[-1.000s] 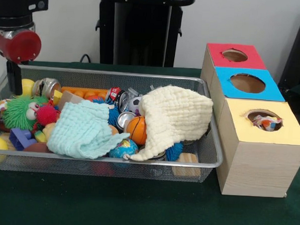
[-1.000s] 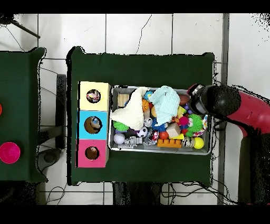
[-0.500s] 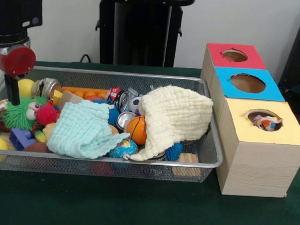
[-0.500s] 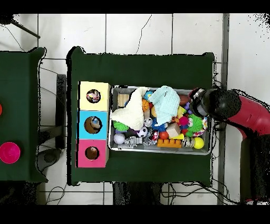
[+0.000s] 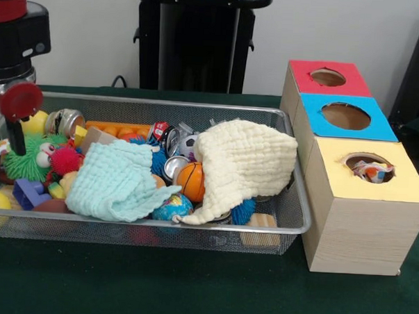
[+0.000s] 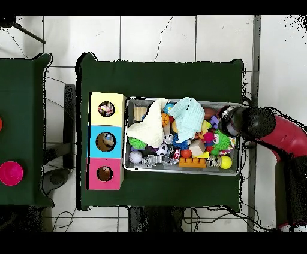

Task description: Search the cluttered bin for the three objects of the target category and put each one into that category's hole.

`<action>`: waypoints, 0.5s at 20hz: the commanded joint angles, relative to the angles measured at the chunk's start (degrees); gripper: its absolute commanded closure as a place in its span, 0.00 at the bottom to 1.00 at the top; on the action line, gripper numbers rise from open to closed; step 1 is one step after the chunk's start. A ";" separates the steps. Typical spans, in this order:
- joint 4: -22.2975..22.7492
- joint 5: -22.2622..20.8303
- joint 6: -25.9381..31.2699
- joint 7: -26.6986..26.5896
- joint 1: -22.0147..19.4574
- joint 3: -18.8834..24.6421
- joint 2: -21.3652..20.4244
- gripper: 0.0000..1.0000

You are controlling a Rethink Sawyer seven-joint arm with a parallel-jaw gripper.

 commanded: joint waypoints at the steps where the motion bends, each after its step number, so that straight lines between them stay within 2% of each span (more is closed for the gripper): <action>1: 4.25 -1.15 -5.61 -2.74 -1.30 3.30 4.15 1.00; 6: 4.89 -1.45 -7.97 -0.92 -1.18 2.41 4.98 1.00; 10: 6.00 -1.08 -7.96 0.20 -0.47 1.39 3.24 1.00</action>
